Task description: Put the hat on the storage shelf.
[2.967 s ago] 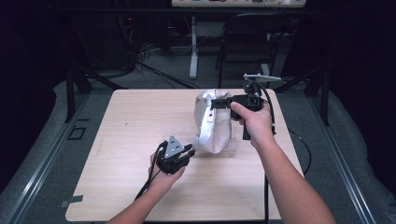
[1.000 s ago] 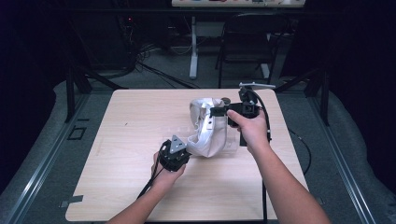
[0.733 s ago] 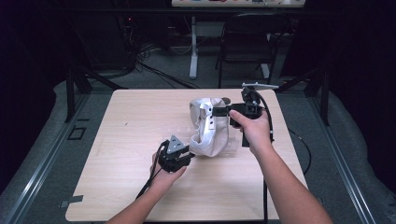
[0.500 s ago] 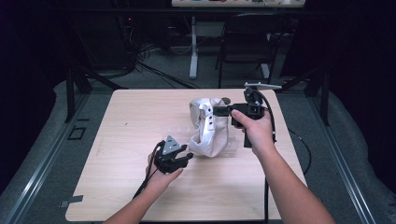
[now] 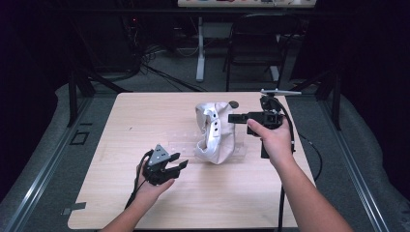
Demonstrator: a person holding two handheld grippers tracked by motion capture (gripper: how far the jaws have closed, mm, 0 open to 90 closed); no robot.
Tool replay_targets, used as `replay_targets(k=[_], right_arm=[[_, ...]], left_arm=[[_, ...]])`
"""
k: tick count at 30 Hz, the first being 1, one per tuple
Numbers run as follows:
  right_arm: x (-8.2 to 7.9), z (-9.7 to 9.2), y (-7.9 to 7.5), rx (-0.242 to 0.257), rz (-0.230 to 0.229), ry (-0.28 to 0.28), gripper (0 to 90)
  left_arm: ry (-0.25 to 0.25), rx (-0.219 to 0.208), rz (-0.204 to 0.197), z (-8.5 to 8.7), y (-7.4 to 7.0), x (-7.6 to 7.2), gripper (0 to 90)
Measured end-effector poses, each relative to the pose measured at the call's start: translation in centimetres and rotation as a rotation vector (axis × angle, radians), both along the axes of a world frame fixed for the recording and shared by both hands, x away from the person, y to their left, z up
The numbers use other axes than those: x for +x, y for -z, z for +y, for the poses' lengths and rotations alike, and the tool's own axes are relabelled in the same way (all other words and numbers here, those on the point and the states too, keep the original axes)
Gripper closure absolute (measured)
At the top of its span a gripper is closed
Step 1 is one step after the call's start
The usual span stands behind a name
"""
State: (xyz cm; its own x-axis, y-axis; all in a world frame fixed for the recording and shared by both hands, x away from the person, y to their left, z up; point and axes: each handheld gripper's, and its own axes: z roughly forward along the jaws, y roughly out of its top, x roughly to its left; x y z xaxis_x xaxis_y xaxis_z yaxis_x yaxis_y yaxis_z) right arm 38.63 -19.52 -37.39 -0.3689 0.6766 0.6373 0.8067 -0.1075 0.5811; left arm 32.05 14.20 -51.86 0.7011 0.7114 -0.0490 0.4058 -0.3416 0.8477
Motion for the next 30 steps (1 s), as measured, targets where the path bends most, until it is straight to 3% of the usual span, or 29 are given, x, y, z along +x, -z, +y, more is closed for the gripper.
replay_targets(k=[10,14,22,26,28,30], right_arm=[[-0.7,-1.3,0.5,-0.027,-0.008,0.025,64.2],[-1.1,-1.9,0.5,-0.033,-0.016,0.031,63.8],[-2.4,-3.1,1.5,-0.099,-0.045,0.056,61.7],[-3.1,-3.6,2.3,-0.143,-0.070,0.078,60.2],[-3.7,-4.0,3.2,-0.228,-0.100,0.104,59.0],[-3.8,-4.0,3.4,-0.248,-0.106,0.106,58.9]], left_arm=[[-0.072,-0.010,0.021,2.7,0.7,0.5,55.6],[-0.087,-0.009,0.029,3.3,0.9,0.6,55.4],[-0.106,-0.010,0.034,3.7,1.2,0.9,53.7],[-0.110,-0.005,0.034,3.6,1.2,0.9,53.1],[-0.110,-0.001,0.034,3.6,1.3,1.0,52.5],[-0.108,0.001,0.035,3.5,1.4,1.0,52.3]])
